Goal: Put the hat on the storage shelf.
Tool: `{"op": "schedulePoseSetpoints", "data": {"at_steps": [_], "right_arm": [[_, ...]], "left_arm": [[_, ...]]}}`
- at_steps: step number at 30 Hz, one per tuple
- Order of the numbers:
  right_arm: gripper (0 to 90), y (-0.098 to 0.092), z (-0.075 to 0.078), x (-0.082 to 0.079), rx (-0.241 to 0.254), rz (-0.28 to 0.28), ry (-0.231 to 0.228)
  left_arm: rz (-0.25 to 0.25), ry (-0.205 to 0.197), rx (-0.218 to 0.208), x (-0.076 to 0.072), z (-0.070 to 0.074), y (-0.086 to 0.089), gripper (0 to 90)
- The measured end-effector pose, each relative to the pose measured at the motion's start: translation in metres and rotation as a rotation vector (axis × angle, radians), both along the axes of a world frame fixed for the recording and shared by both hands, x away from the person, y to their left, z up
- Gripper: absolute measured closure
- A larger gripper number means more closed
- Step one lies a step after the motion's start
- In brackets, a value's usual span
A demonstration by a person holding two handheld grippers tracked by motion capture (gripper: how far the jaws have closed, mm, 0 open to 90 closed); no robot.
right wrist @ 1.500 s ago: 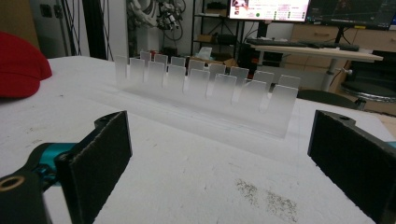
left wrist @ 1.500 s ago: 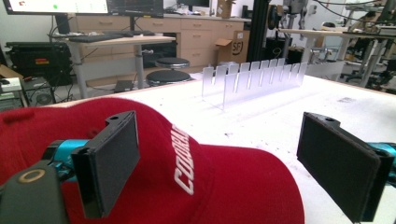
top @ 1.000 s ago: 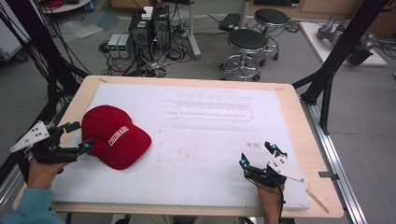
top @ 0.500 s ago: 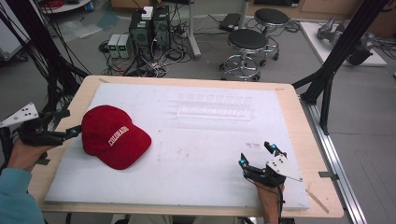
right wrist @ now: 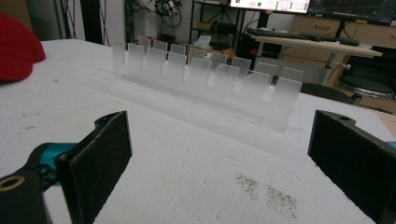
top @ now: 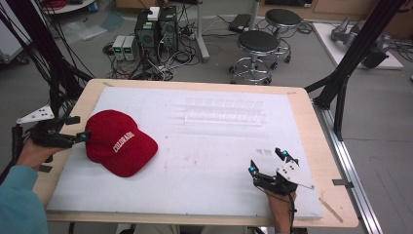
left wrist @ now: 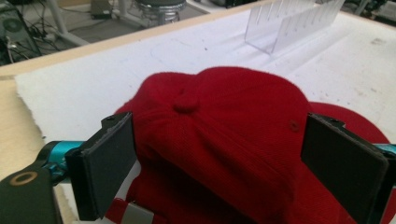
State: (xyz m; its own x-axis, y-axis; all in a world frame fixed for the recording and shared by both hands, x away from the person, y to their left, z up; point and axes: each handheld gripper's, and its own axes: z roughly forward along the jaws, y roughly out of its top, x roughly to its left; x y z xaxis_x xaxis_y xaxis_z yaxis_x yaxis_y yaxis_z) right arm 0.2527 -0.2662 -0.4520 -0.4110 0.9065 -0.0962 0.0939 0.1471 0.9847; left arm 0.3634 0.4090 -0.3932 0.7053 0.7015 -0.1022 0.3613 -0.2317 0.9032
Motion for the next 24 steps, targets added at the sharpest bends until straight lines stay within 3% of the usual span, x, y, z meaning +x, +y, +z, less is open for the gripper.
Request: {"op": "schedulePoseSetpoints", "data": {"at_steps": [9,14,16,20,24], "right_arm": [[5.1,0.0,0.0,-0.001,0.005,0.001,0.004],[5.1,0.0,0.0,-0.001,0.004,0.001,0.003],[5.1,0.0,0.0,0.0,0.0,0.003,-0.002],[5.1,0.0,0.0,0.0,-0.002,0.002,-0.003],[5.1,0.0,0.0,0.0,-0.002,0.002,0.004]], "left_arm": [[-0.024,0.093,0.073,0.008,-0.015,-0.012,10.9],[-0.031,0.169,0.059,0.01,-0.025,-0.015,10.9],[-0.043,0.179,0.055,0.01,-0.027,-0.016,12.7],[-0.085,0.168,0.034,0.008,-0.024,-0.018,36.0],[-0.095,0.182,0.024,0.005,-0.022,-0.019,46.7]]}}
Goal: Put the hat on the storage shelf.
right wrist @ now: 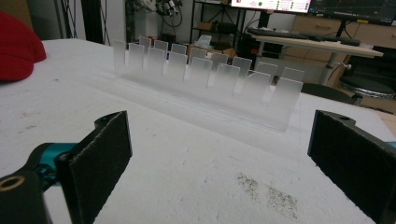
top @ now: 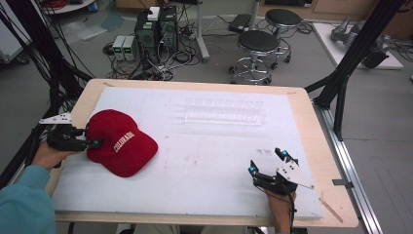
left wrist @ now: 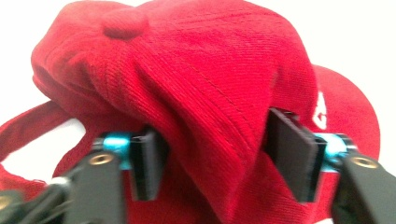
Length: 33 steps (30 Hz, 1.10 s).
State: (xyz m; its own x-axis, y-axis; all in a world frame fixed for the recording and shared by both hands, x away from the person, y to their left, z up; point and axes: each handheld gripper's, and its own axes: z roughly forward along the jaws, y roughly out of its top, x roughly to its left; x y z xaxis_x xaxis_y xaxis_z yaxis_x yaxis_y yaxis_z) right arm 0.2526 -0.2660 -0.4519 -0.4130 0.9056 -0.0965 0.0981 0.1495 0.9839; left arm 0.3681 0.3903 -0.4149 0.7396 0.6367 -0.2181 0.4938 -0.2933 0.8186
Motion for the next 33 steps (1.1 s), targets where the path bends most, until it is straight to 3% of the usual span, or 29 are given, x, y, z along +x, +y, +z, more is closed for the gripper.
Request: {"op": "schedulePoseSetpoints", "data": {"at_steps": [5,10,17,21,33], "right_arm": [[5.1,0.0,0.0,0.0,-0.001,-0.001,-0.001],[5.1,0.0,0.0,0.0,0.0,-0.001,0.0],[5.1,0.0,0.0,0.0,-0.002,-0.001,0.0],[5.1,0.0,0.0,0.0,-0.005,0.0,-0.003],[5.1,0.0,0.0,0.001,-0.009,0.0,-0.001]], "left_arm": [[0.004,0.002,-0.024,-0.004,0.005,-0.003,64.0],[0.008,0.001,-0.063,-0.008,0.01,-0.005,71.2],[0.029,-0.067,-0.107,-0.019,0.022,-0.013,83.1],[0.025,-0.084,-0.142,-0.023,0.028,-0.02,86.1],[0.076,-0.111,-0.167,-0.028,0.047,-0.031,86.5]]}}
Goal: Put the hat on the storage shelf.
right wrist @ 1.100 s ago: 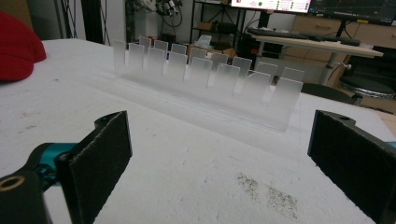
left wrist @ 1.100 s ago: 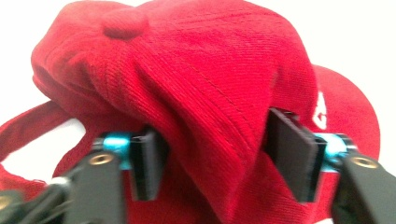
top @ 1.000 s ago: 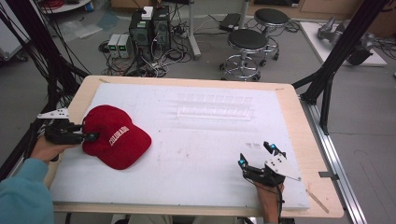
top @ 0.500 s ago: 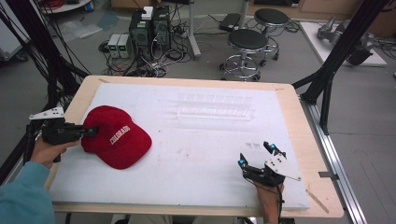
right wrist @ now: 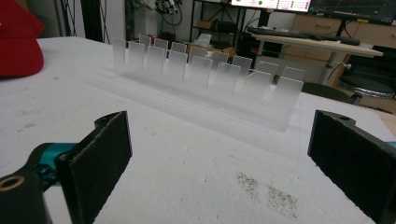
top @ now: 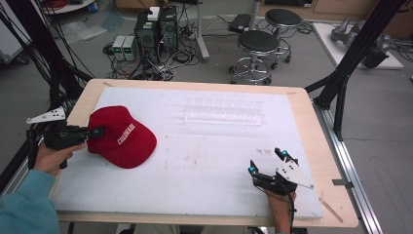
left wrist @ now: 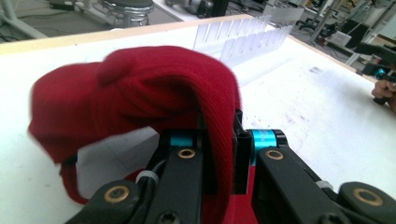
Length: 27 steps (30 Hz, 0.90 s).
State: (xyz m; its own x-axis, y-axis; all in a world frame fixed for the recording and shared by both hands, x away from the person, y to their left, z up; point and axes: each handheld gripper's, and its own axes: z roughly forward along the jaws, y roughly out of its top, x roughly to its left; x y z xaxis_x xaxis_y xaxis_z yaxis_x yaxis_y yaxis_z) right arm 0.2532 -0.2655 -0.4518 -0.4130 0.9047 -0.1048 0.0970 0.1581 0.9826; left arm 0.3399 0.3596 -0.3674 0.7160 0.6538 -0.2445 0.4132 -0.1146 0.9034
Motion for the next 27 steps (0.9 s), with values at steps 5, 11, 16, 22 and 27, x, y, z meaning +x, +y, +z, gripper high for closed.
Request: {"op": "schedulePoseSetpoints", "data": {"at_steps": [5,11,16,22,27], "right_arm": [[5.1,0.001,0.0,0.0,-0.003,0.0,0.002],[5.1,0.001,0.0,0.0,-0.014,0.004,-0.002],[5.1,0.002,0.0,-0.001,-0.017,0.0,0.0],[5.1,0.002,0.0,0.0,-0.023,0.004,-0.006],[5.1,0.002,0.0,0.0,-0.015,0.0,-0.002]], "left_arm": [[0.021,-0.012,-0.009,-0.001,0.014,-0.007,86.6],[0.006,-0.036,0.005,-0.001,0.026,-0.02,86.8],[-0.015,-0.046,0.003,0.001,0.035,-0.034,86.8],[-0.033,-0.059,0.008,0.005,0.044,-0.051,86.8],[-0.058,-0.072,0.018,0.006,0.052,-0.067,86.8]]}}
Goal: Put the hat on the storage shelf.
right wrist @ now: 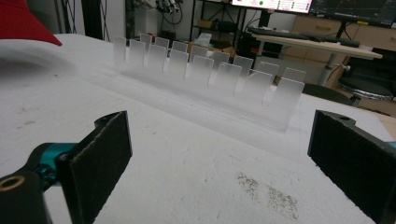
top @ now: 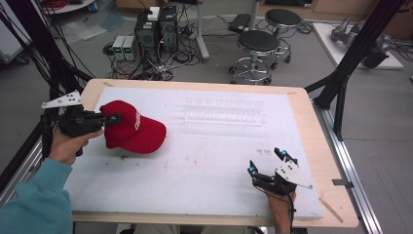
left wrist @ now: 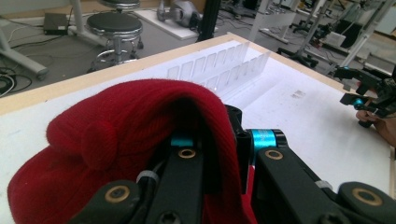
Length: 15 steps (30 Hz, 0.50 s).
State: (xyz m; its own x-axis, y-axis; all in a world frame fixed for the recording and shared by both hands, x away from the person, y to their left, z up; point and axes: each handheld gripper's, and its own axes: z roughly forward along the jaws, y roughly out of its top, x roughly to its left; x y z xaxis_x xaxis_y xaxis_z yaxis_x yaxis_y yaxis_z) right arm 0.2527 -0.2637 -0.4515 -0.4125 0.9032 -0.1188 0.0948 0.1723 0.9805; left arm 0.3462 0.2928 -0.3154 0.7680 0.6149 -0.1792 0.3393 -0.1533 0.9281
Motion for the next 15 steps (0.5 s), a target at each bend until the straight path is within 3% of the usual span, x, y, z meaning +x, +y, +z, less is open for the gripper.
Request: {"op": "schedulePoseSetpoints", "data": {"at_steps": [9,15], "right_arm": [[5.1,0.003,0.001,0.003,-0.031,0.007,0.036],[5.1,0.004,0.004,0.005,0.001,0.024,0.05]], "left_arm": [[-0.072,-0.027,0.021,0.001,0.011,-0.029,86.8],[-0.118,-0.035,0.039,0.002,0.015,-0.05,86.8]]}}
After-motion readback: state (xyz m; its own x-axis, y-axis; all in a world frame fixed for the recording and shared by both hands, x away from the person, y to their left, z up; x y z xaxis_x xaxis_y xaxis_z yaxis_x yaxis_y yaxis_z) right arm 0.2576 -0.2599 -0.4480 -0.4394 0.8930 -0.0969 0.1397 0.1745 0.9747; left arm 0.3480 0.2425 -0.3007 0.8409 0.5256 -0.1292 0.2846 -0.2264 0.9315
